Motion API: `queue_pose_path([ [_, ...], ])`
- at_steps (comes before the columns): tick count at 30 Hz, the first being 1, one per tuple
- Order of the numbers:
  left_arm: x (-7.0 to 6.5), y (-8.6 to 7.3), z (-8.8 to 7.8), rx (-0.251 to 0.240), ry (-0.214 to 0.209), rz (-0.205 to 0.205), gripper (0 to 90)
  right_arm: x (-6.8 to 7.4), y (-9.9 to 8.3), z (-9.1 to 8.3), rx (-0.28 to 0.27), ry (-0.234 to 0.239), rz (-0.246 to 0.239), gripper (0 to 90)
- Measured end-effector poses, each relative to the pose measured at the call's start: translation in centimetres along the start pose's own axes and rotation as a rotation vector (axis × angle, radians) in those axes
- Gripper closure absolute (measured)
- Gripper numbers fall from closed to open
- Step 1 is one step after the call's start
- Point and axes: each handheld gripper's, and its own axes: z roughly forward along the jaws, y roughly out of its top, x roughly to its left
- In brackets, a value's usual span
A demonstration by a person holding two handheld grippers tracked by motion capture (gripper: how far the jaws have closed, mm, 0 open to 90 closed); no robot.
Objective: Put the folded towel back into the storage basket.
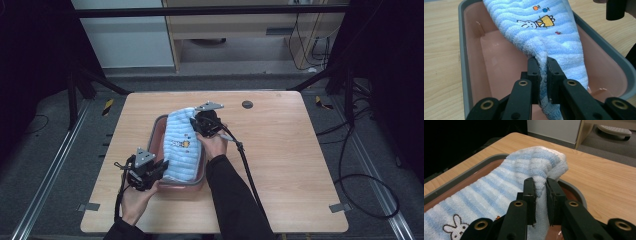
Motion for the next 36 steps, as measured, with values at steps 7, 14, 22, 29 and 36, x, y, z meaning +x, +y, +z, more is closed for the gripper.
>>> queue_pose_path([
  [7, -0.1, -0.3, 0.4, 0.020, 0.001, -0.011, 82.8, -0.2, -1.1, 0.8, 0.025, -0.003, 0.008, 79.2],
  [14, 0.0, -0.7, 0.9, 0.047, 0.017, -0.012, 82.5, -0.3, -1.5, 1.3, 0.049, -0.007, -0.001, 78.9],
  [22, 0.2, -1.0, 1.2, 0.059, 0.032, -0.008, 81.5, -0.2, -2.0, 2.0, 0.084, -0.015, -0.024, 77.3],
  [29, 0.2, -1.1, 1.3, 0.071, 0.038, -0.011, 74.9, -0.1, -2.2, 2.2, 0.114, -0.020, -0.044, 65.9],
  [36, 0.4, -0.6, 0.6, 0.031, 0.043, -0.012, 61.8, -0.3, -1.9, 1.7, 0.092, -0.036, -0.054, 55.3],
])
